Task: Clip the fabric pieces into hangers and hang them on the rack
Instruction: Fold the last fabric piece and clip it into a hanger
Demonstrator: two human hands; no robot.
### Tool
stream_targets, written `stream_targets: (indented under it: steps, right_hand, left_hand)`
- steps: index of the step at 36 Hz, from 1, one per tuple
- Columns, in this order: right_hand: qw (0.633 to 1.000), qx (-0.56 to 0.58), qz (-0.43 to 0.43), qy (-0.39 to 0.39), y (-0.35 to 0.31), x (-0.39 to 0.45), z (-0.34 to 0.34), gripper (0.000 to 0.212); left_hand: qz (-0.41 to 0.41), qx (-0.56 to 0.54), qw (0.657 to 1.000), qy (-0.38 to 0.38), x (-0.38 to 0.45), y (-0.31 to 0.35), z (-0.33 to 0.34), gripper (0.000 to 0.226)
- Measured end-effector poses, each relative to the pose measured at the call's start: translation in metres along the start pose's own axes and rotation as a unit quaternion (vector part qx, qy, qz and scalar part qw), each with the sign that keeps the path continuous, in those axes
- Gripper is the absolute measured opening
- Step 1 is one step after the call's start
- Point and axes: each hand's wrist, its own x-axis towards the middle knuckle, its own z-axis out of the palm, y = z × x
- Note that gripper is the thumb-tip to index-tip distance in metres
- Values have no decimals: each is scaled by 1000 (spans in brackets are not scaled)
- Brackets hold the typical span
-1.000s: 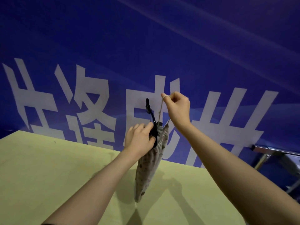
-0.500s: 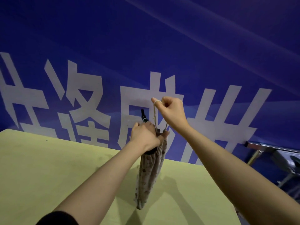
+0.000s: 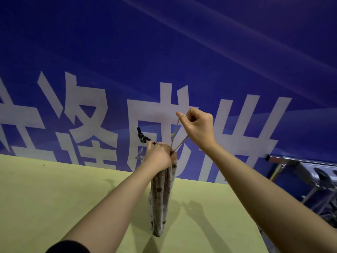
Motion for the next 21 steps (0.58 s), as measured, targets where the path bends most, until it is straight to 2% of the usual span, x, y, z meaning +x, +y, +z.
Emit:
stream_targets:
  steps: [5,10,14,16,21]
  right_hand:
    - [996,-12,79,36,-3,-2,-3,37]
    - [978,41,189,72,0,-10,-6,39]
    - [986,12,156,63,-1,-13,-7,40]
    - [989,-6,136,59,-1,-13,-7,38]
    - [991,-17,120,59,2,-20,-17,35]
  left_hand:
    - [-9,10,1000,-2,-3,-5,6,32]
    - [-9,16,1000,4,-7,-8,9,30]
    - [-18,37,999,6,-12,-1,8,32]
    - [-19,44,999,5,-14,1,8,42]
    - [-41,36,998,6,-22,0,10,99]
